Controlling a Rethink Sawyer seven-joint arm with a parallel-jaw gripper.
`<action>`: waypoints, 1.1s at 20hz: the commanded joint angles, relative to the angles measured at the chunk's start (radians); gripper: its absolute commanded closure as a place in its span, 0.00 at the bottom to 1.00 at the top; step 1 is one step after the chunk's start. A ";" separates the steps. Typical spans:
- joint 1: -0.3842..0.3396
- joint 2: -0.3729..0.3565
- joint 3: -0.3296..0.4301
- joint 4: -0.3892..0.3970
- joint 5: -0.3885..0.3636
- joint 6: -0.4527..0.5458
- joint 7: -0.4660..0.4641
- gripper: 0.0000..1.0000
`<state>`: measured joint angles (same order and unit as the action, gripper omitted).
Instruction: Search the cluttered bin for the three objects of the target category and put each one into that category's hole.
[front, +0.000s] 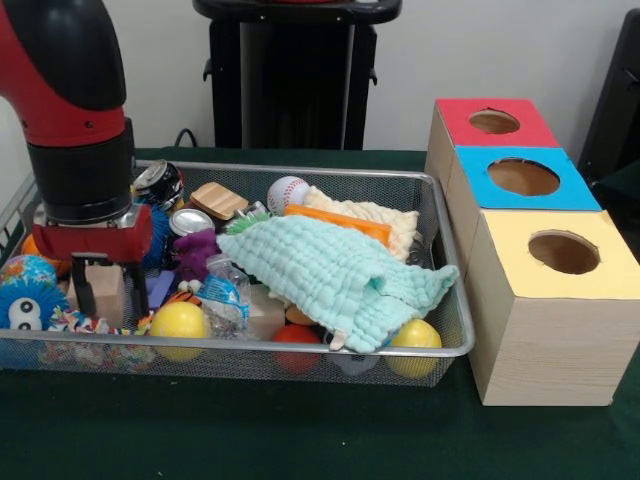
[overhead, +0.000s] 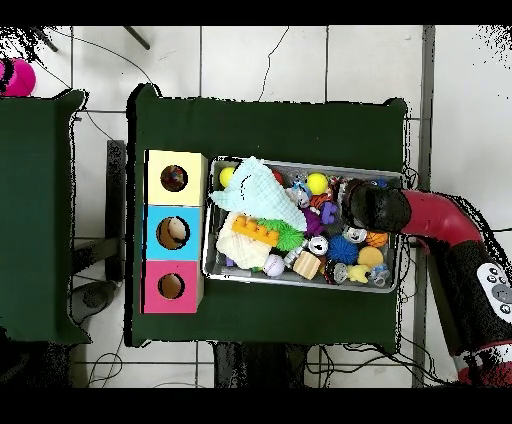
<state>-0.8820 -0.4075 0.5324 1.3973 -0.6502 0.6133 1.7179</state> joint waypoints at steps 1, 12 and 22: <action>-0.011 0.051 0.019 -0.022 -0.092 0.014 -0.252 0.00; 0.002 0.065 0.006 -0.051 -0.131 0.002 -0.210 0.00; 0.026 0.073 -0.013 -0.095 -0.178 -0.032 -0.150 0.00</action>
<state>-0.8812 -0.3855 0.5323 1.3733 -0.7488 0.6133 1.7179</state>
